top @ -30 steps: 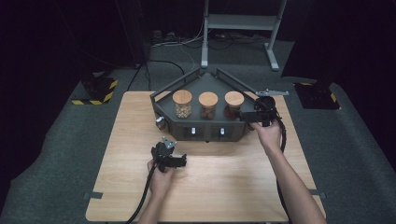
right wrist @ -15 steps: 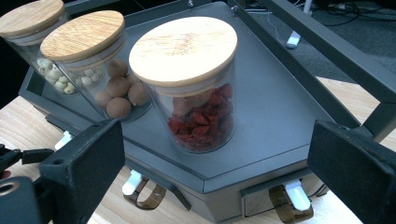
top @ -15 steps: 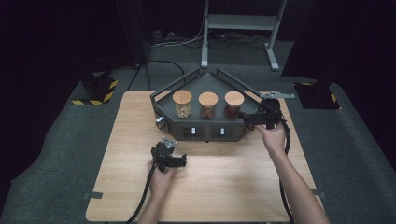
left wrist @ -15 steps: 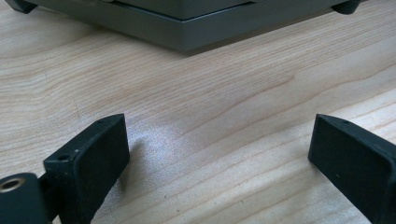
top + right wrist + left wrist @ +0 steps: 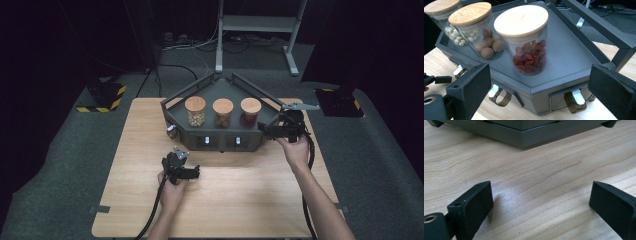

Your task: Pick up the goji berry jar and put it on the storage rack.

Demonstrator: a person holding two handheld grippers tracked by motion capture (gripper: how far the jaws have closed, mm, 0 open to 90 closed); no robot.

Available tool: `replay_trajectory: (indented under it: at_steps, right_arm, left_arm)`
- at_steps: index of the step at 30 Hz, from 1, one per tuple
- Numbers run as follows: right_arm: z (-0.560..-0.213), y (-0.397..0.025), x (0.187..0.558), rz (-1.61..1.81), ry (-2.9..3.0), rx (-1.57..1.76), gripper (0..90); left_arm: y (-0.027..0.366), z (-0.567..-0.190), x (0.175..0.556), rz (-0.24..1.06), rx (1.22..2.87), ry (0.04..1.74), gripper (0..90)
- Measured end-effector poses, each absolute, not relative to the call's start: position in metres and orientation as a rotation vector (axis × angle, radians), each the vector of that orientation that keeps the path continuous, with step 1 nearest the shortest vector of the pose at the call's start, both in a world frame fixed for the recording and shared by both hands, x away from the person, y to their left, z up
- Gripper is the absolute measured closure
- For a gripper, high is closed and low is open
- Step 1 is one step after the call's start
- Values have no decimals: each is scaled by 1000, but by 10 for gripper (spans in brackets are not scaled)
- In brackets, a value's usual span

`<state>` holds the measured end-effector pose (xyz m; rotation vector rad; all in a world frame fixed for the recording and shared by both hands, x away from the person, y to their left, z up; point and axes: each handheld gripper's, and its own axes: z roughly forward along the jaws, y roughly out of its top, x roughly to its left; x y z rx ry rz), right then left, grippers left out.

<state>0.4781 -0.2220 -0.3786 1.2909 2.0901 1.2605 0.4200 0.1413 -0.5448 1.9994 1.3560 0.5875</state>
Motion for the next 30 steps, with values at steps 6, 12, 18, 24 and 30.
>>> replay_trajectory:
  at_steps: [6, 12, 18, 24, 30]
  right_arm:
    - [-381, -228, 475, 1263, 2081, 1306, 47]
    - [-383, -234, 471, 1266, 2072, 1306, 48]
    - [-388, -239, 469, 1272, 2066, 1305, 48]
    - [-392, -242, 465, 1271, 2059, 1301, 51]
    - [-396, -243, 462, 1262, 2054, 1299, 52]
  left_arm:
    - [141, -545, 420, 587, 2000, 1356, 53]
    - [141, -545, 420, 587, 1999, 1356, 53]
    - [141, -545, 420, 587, 1999, 1356, 53]
    - [141, -545, 420, 587, 1998, 1356, 53]
    - [141, -545, 420, 587, 1999, 1356, 53]
